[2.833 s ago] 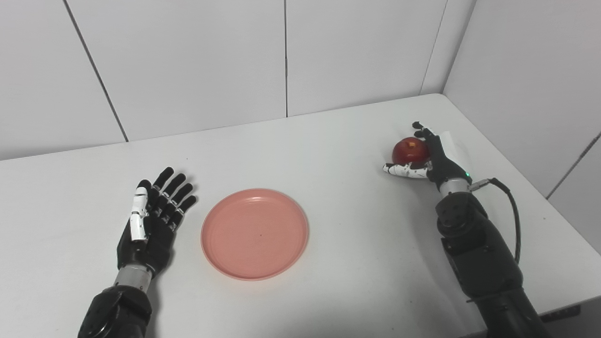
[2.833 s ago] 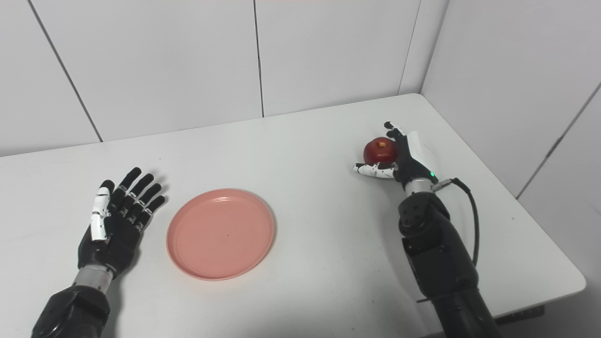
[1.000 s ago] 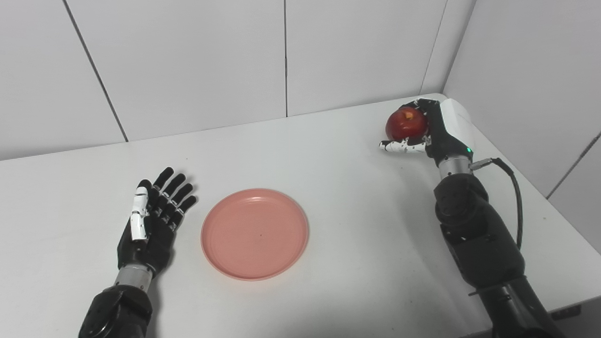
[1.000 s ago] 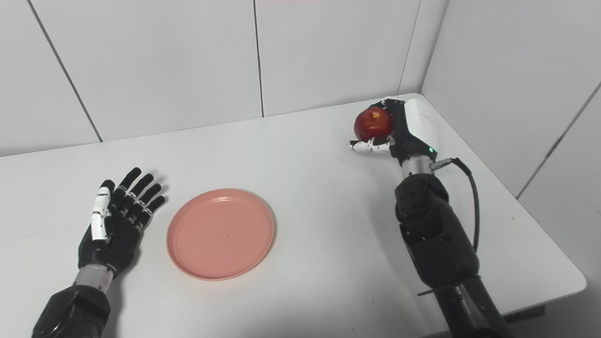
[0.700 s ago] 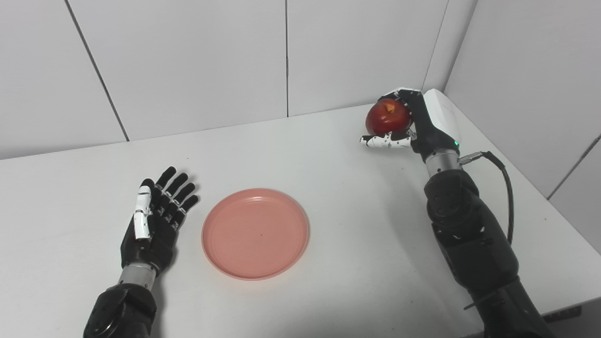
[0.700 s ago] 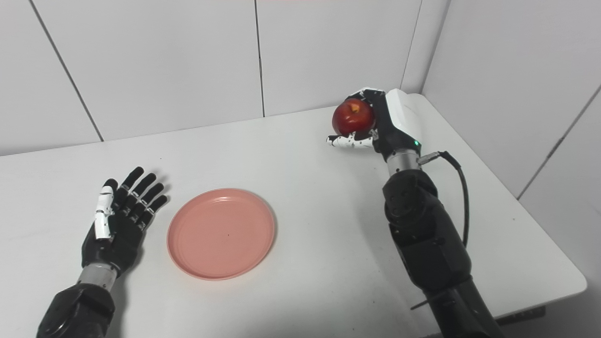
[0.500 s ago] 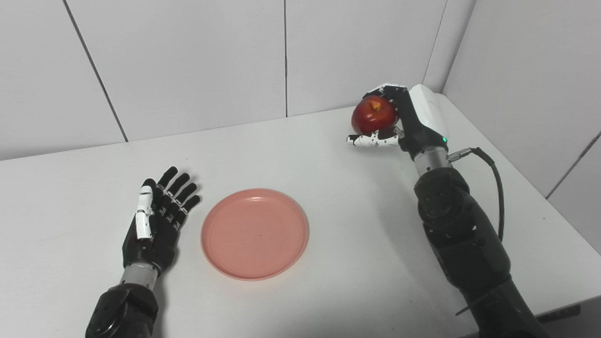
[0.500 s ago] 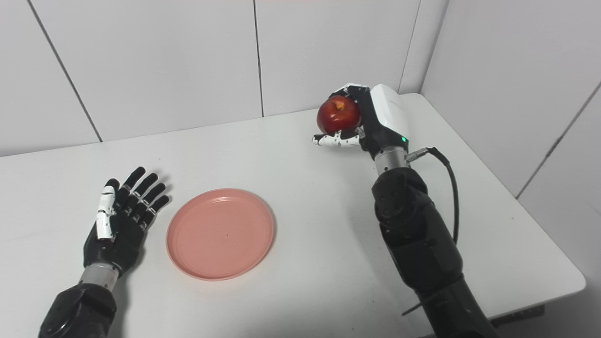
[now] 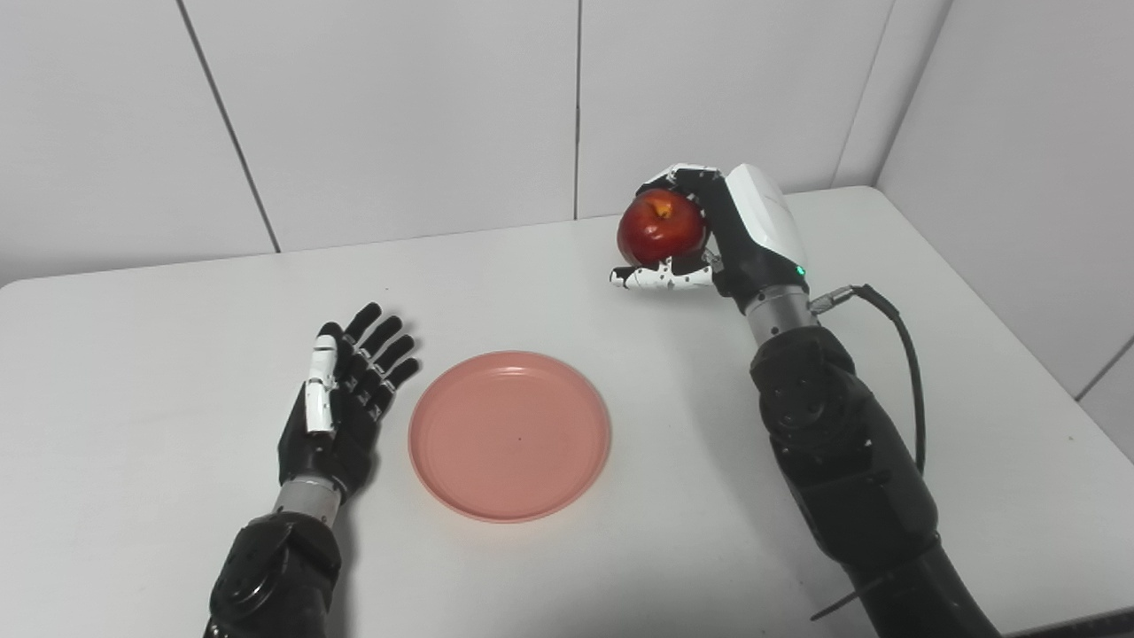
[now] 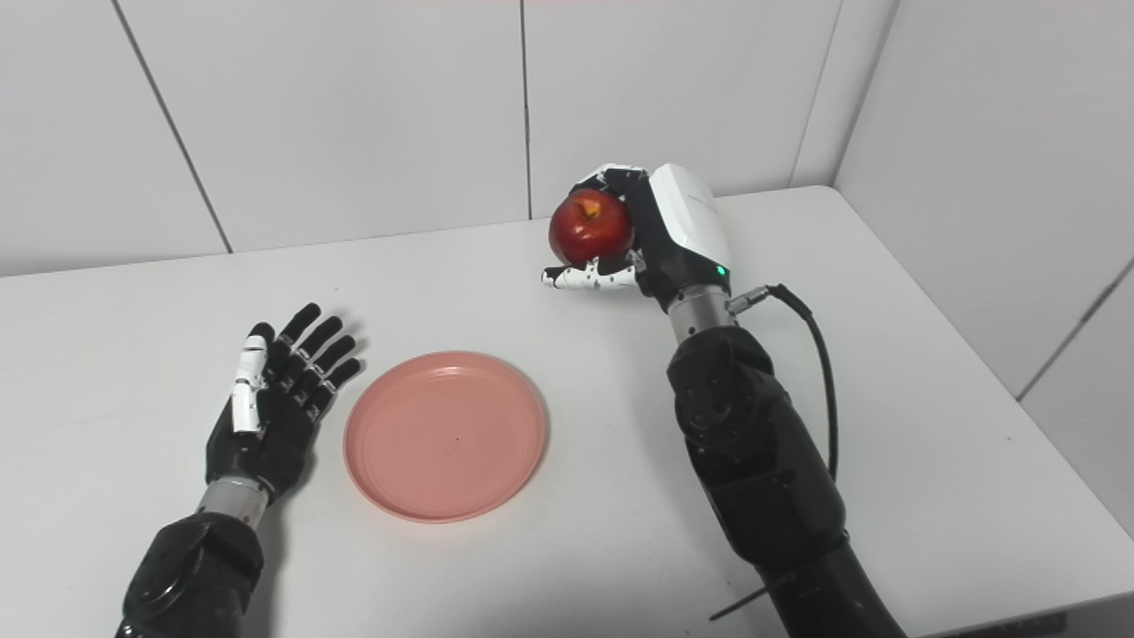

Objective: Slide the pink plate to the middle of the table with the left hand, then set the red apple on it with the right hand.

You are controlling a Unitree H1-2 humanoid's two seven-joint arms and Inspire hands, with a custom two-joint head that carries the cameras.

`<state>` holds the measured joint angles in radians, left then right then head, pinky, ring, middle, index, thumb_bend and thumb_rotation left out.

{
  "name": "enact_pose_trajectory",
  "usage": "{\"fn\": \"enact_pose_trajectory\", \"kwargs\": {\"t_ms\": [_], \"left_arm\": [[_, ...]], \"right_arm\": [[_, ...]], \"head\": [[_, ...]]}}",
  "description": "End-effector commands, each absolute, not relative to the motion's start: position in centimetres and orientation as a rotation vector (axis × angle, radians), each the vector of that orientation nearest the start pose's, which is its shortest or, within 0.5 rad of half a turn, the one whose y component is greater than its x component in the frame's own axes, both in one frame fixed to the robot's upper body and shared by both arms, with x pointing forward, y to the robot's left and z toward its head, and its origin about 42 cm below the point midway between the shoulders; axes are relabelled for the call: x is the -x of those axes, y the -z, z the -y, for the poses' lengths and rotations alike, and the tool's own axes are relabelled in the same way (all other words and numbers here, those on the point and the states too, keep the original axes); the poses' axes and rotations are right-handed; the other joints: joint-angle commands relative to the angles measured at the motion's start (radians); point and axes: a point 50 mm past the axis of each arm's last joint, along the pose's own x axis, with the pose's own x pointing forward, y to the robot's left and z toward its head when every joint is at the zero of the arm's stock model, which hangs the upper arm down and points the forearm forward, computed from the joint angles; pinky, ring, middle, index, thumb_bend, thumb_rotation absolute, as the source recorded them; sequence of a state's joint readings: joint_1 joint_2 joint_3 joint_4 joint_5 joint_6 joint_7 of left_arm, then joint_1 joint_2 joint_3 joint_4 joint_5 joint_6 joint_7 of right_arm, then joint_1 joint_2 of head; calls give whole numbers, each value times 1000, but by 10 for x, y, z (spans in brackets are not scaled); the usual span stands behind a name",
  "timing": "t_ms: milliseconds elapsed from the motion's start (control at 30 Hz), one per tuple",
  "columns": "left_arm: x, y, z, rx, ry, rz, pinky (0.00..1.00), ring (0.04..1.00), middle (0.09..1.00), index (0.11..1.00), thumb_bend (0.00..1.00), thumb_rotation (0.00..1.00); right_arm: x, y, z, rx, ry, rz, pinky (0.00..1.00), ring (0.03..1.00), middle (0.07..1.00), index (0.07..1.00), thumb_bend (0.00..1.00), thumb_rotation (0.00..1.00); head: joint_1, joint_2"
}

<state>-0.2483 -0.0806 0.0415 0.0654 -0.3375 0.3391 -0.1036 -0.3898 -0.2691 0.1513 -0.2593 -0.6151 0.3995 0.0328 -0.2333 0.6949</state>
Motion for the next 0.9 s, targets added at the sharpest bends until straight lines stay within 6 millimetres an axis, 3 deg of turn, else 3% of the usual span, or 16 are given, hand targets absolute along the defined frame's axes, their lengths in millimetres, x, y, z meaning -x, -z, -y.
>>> {"fn": "enact_pose_trajectory", "kwargs": {"t_ms": [0,867], "left_arm": [[-354,-130,-153,418,231,-181,843,848,857,844,346,1000],[-353,-140,-130,413,202,-170,832,842,845,835,360,1000]], "right_arm": [[-374,-295,214,835,93,420,347,422,475,485,515,129],[-360,-284,141,769,-96,445,321,398,475,486,517,130]], "head": [[18,2],[211,29]]}}
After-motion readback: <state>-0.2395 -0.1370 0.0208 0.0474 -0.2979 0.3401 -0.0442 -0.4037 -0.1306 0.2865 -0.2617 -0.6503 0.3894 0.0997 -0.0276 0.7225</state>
